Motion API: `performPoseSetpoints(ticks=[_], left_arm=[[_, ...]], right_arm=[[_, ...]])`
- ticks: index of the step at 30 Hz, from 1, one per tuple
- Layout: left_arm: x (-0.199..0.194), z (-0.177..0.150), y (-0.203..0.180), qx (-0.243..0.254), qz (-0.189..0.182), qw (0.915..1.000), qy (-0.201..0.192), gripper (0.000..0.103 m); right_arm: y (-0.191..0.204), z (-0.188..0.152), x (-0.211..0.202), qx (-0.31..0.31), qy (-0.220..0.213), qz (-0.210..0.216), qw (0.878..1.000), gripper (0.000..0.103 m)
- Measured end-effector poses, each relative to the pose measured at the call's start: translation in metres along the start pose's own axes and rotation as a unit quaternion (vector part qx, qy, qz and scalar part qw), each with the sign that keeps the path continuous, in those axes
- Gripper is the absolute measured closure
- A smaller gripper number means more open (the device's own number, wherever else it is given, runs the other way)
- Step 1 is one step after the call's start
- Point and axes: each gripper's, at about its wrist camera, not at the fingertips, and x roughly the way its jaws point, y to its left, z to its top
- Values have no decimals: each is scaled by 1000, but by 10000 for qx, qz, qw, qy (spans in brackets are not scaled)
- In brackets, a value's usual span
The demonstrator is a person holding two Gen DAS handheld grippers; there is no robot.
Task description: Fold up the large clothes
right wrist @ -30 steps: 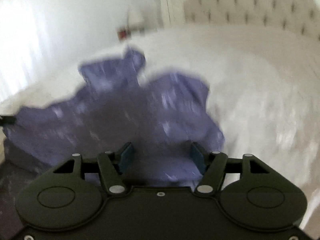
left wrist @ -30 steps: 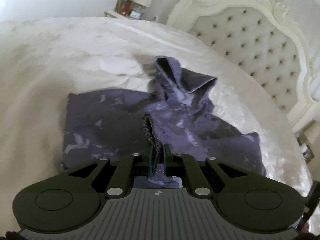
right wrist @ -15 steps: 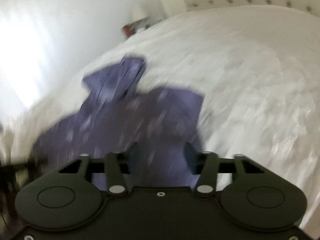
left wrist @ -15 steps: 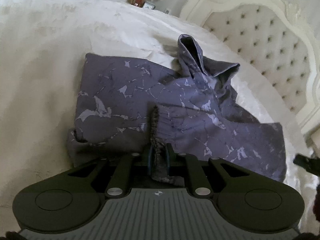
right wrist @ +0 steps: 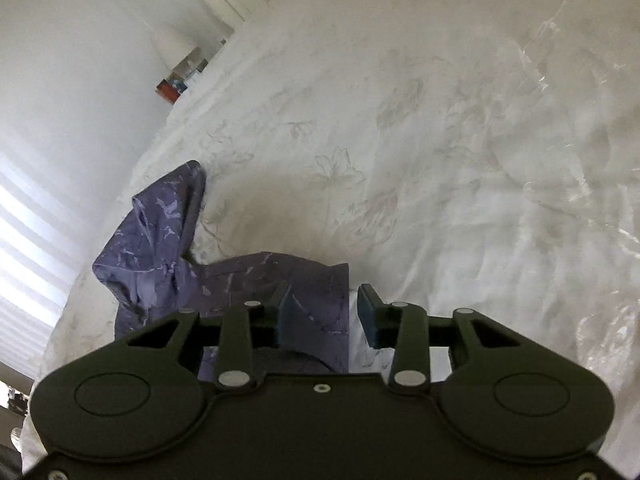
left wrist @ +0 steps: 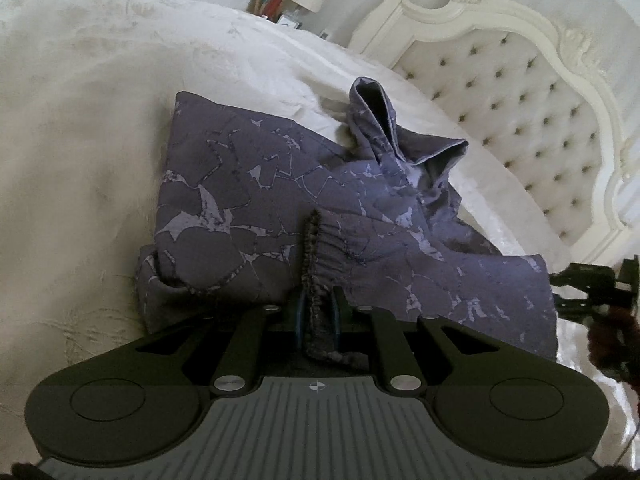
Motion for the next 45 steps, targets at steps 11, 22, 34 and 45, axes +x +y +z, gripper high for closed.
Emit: performPoseSetpoints(ticks=[11, 22, 34, 45], left_arm=[[-1, -2, 6, -57, -133, 9999, -31, 88], [-1, -3, 7, -76, -187, 9998, -79, 88], [-2, -2, 7, -58, -177, 9998, -57, 88], [-29, 12, -28, 315, 351, 9987, 187, 72]], right_arm=[[8, 28, 13, -512, -143, -428, 9977, 87], [-10, 16, 25, 229, 452, 89, 9987, 89], [28, 12, 38, -1831, -346, -1498, 9710, 92], [-18, -42, -61, -1305, -709, -243, 9886, 45]])
